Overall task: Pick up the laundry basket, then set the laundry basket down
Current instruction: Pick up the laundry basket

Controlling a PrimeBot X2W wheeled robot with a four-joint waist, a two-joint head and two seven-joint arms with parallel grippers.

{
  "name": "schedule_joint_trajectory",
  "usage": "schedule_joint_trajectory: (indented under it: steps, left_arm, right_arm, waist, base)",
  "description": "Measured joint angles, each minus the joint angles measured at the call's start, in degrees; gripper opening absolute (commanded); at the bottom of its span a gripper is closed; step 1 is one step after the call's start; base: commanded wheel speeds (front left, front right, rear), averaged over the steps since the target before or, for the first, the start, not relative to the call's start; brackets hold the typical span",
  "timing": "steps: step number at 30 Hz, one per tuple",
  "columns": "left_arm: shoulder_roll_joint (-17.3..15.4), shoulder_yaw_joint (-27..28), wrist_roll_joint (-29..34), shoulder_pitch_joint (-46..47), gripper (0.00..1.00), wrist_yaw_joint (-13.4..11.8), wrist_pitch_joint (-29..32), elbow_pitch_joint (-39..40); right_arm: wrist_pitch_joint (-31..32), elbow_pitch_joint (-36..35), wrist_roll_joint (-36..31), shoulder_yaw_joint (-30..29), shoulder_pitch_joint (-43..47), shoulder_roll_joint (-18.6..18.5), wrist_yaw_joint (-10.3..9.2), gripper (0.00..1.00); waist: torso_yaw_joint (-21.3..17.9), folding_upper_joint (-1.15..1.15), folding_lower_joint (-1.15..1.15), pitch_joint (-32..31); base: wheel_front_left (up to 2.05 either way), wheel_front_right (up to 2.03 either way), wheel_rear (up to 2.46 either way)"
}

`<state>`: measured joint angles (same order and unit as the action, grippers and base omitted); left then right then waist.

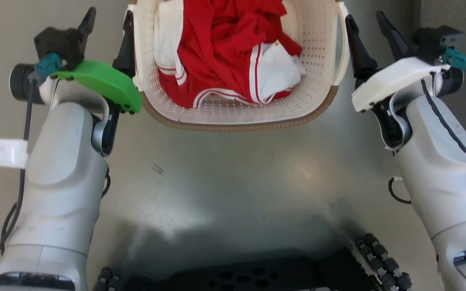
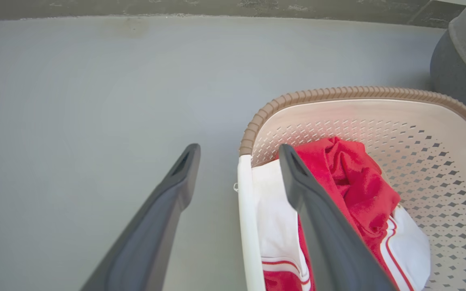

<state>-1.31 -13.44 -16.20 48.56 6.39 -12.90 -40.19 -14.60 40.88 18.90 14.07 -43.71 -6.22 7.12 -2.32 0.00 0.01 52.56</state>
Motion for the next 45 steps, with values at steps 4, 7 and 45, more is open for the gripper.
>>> schedule_joint_trajectory:
  steps: [4,7,45]
  left_arm:
    - [0.0,-0.9,-0.2,1.7,1.0,0.2,0.3,-1.7]
    - [0.1,-2.0,-1.4,3.3,1.0,0.2,0.3,-3.7]
    - [1.4,-9.2,-11.2,9.6,0.0,0.6,0.6,-15.8]
  right_arm:
    - [0.0,2.4,0.9,0.9,-1.7,0.2,0.0,1.0]
    - [0.0,4.8,1.3,2.1,-3.7,0.6,0.0,1.0]
    - [0.0,14.3,8.4,8.8,-12.2,2.8,-0.16,0.0]
  waist:
    - [-0.1,0.0,0.0,1.7]
    - [-0.2,0.0,0.0,3.7]
    - [-0.5,0.0,-0.01,7.7]
  base:
    - [0.0,0.0,0.0]
    - [0.0,0.0,0.0]
    - [0.0,0.0,0.0]
